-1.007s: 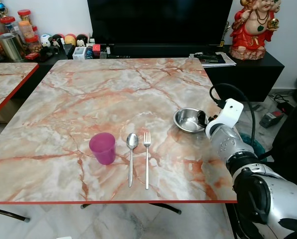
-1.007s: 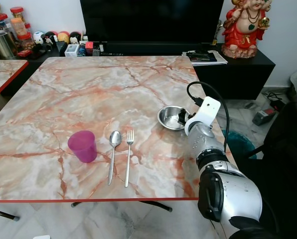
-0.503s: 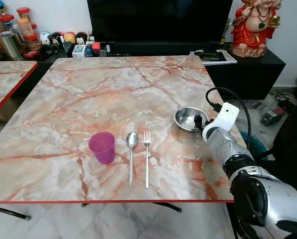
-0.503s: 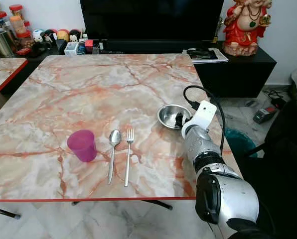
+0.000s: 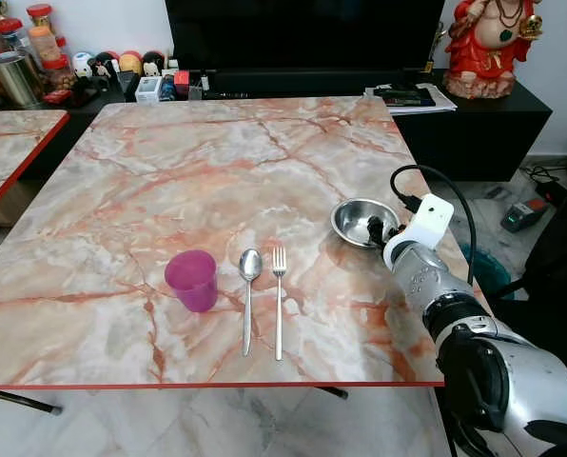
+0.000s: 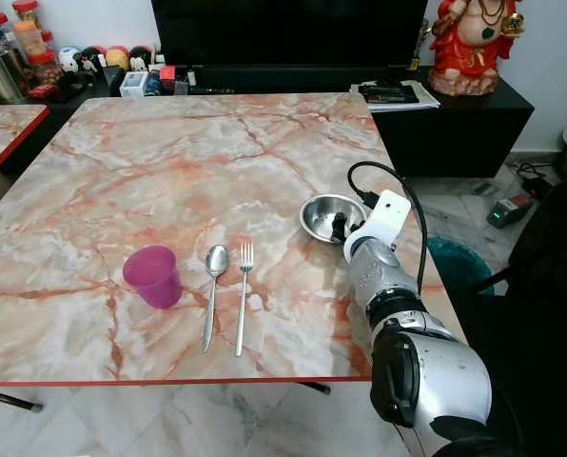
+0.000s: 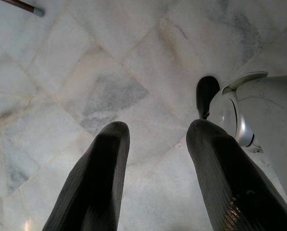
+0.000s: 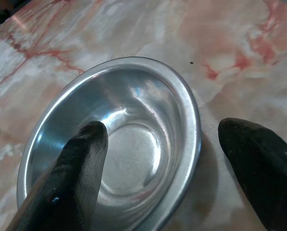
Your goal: Setting the table
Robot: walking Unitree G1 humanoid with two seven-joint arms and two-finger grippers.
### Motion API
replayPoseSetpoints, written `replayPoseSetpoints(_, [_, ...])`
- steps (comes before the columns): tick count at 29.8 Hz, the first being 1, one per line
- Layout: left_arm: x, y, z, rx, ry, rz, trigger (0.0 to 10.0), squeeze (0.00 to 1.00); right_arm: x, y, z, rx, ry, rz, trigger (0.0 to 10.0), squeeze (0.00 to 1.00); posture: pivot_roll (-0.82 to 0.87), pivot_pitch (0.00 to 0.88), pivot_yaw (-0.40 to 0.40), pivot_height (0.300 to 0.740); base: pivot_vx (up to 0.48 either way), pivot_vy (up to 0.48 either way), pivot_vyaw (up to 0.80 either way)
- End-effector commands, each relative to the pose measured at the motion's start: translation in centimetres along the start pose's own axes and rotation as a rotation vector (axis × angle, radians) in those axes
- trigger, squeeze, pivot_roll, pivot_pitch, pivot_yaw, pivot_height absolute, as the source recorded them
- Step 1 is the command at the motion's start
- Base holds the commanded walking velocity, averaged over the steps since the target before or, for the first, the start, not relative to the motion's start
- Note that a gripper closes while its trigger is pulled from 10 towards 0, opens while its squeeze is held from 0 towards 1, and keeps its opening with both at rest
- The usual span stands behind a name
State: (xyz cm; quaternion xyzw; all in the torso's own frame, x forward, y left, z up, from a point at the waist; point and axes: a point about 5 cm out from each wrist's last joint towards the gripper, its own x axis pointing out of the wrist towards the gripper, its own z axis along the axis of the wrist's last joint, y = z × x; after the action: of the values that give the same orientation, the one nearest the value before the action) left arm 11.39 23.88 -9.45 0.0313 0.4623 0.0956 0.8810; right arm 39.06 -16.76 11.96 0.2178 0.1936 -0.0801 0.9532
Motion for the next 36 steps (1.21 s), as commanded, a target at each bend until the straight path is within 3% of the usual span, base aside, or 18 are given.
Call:
replayPoseSetpoints(1, [-0.2, 0.0, -0.5, 0.01, 0.012, -0.005, 10.0, 0.0, 0.0, 0.8, 0.6, 0.013, -0.023, 0.025, 10.0, 0.0, 0.13, 0.105, 0.012, 0.74, 0.0, 0.0, 0.0])
replayPoseSetpoints(7, [-0.4, -0.1, -0.5, 0.013, -0.005, -0.009, 10.0, 0.0, 0.0, 1.0, 0.5, 0.017, -0.024, 0.029, 10.0, 0.0, 0.13, 0.111, 0.01, 0.74, 0.0, 0.0, 0.0])
replayPoseSetpoints(15, [-0.5, 0.7, 2.5, -0.037, -0.192, 0.063, 10.0, 0.0, 0.0, 1.3, 0.7, 0.022, -0.04, 0.059, 10.0, 0.0, 0.15, 0.121, 0.005, 0.74, 0.0, 0.0, 0.0])
replayPoseSetpoints(25, [-0.8, 0.6, 2.6, -0.029, -0.199, 0.054, 10.0, 0.0, 0.0, 1.5, 0.4, 0.024, -0.031, 0.059, 10.0, 0.0, 0.15, 0.129, 0.008, 0.74, 0.0, 0.0, 0.0])
replayPoseSetpoints(26, [-0.9, 0.6, 2.4, -0.027, -0.194, 0.054, 10.0, 0.0, 0.0, 1.4, 0.4, 0.024, -0.029, 0.056, 3.9, 0.0, 0.15, 0.129, 0.008, 0.74, 0.0, 0.0, 0.0])
replayPoseSetpoints(27, [-1.0, 0.5, 2.1, -0.026, -0.187, 0.054, 10.0, 0.0, 0.0, 1.4, 0.5, 0.028, -0.03, 0.057, 0.0, 0.0, 0.15, 0.129, 0.007, 0.74, 0.0, 0.0, 0.0])
replayPoseSetpoints(36, [-1.1, 0.5, 1.8, -0.018, -0.171, 0.051, 10.0, 0.0, 0.0, 1.4, 0.4, 0.034, -0.03, 0.061, 0.0, 0.0, 0.14, 0.128, 0.007, 0.74, 0.0, 0.0, 0.0])
